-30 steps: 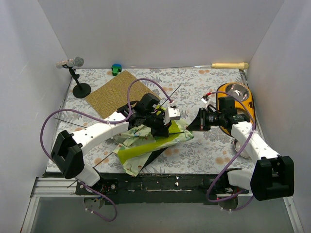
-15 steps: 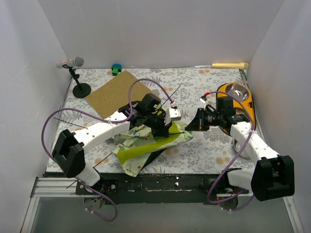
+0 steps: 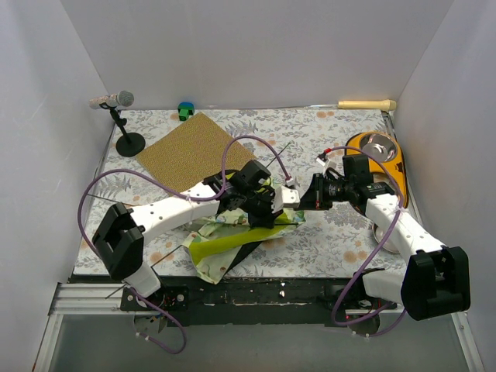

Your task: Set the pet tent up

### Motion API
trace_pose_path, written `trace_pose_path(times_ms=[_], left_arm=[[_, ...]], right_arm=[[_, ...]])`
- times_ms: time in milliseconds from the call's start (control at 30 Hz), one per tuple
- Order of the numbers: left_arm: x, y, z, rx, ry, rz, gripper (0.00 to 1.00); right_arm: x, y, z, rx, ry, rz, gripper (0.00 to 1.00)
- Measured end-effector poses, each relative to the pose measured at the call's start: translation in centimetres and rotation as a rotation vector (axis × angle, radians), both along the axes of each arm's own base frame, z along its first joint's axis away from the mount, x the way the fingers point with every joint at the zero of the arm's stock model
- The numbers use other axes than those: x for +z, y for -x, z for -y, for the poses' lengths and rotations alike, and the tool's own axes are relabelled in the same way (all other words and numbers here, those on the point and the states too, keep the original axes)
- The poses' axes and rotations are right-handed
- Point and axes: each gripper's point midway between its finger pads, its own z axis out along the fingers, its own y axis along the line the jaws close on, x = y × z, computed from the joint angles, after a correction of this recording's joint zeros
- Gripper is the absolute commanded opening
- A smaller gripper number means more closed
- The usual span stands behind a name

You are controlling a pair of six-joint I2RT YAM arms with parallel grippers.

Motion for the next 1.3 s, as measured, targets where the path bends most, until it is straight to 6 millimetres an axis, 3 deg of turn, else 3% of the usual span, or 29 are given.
trace_pose_path(times_ms=[467, 767, 933, 1067, 1300], left_arm=[[-1.7, -1.9, 0.5, 0.085, -0.078, 0.018, 0.0], [-3.1, -0.6, 1.2, 0.06, -0.117, 0.004, 0.0], [-5.2, -0.3, 2.8, 0.055, -0.159, -0.032, 0.0], [-6.3, -0.7, 3.7, 0.065, -0.177, -0.049, 0.0], [-5.9, -0.5, 4.6, 0.063, -0.159, -0.049, 0.0]], right_arm=[[-1.4, -0.3, 0.8, -0.054, 0.072, -0.02, 0.01], [-4.0, 0.0, 1.5, -0.111, 0.129, -0.105, 0.01], [-6.2, 0.9, 2.0, -0.128, 0.182, -0.171, 0.01], [-6.6, 0.8, 2.3, -0.142, 0.211, -0.17, 0.01], [-6.9, 0.7, 2.4, -0.161, 0.229, -0.177, 0.01]])
